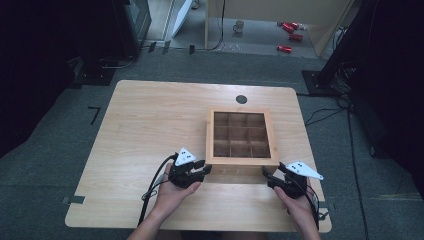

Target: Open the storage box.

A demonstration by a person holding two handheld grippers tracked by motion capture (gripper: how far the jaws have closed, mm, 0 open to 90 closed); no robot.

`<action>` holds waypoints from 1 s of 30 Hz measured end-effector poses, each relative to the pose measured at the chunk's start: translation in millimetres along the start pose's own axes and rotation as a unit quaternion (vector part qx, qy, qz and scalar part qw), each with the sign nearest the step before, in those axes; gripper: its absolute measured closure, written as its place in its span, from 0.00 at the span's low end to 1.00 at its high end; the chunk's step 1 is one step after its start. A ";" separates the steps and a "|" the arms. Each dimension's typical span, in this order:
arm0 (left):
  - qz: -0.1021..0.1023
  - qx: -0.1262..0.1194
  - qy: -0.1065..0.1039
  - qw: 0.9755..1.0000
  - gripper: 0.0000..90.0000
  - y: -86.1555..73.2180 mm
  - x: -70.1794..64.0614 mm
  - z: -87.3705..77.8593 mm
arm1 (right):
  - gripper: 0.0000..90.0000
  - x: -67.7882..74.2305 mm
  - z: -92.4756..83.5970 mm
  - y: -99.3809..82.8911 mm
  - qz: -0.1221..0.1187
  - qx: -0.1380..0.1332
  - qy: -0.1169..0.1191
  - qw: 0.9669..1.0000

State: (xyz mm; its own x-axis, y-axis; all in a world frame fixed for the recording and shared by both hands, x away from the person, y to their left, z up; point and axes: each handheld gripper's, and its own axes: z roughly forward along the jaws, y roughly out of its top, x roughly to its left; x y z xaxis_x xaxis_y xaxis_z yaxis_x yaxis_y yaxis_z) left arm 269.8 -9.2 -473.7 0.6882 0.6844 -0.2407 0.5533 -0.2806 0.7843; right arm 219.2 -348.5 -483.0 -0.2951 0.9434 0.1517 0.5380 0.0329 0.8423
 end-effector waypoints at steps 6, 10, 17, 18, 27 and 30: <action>0.000 -0.006 -0.007 1.000 0.71 1.9 0.7 -1.5 | 0.44 3.5 -2.9 1.6 -0.008 -0.011 -0.009 1.000; 0.019 0.001 0.009 1.000 0.59 -1.2 -0.4 -0.6 | 0.44 5.5 -3.3 1.8 -0.014 -0.009 -0.016 1.000; 0.018 0.003 0.024 1.000 0.44 -17.3 10.2 -10.2 | 0.45 6.0 -7.6 8.3 -0.005 -0.017 -0.011 1.000; 0.017 0.004 0.028 0.999 0.44 -20.7 13.0 -12.3 | 0.45 6.0 -7.6 8.3 -0.005 -0.017 -0.011 1.000; -0.011 0.054 0.079 0.995 0.10 -49.6 36.5 -28.6 | 0.44 6.8 -11.2 15.7 -0.013 -0.021 -0.012 1.000; -0.022 0.056 0.093 0.994 0.06 -55.6 44.4 -34.6 | 0.44 7.0 -12.2 18.0 -0.014 -0.021 -0.013 1.000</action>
State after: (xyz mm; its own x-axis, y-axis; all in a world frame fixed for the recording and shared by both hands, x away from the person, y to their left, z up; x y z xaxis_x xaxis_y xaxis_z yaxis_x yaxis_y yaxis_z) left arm 253.3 60.1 -508.2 0.5697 0.8069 -0.1560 0.6373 -0.3139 0.7038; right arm 217.2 -345.3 -460.5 -0.2886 0.9506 0.1145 0.4955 0.0459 0.8674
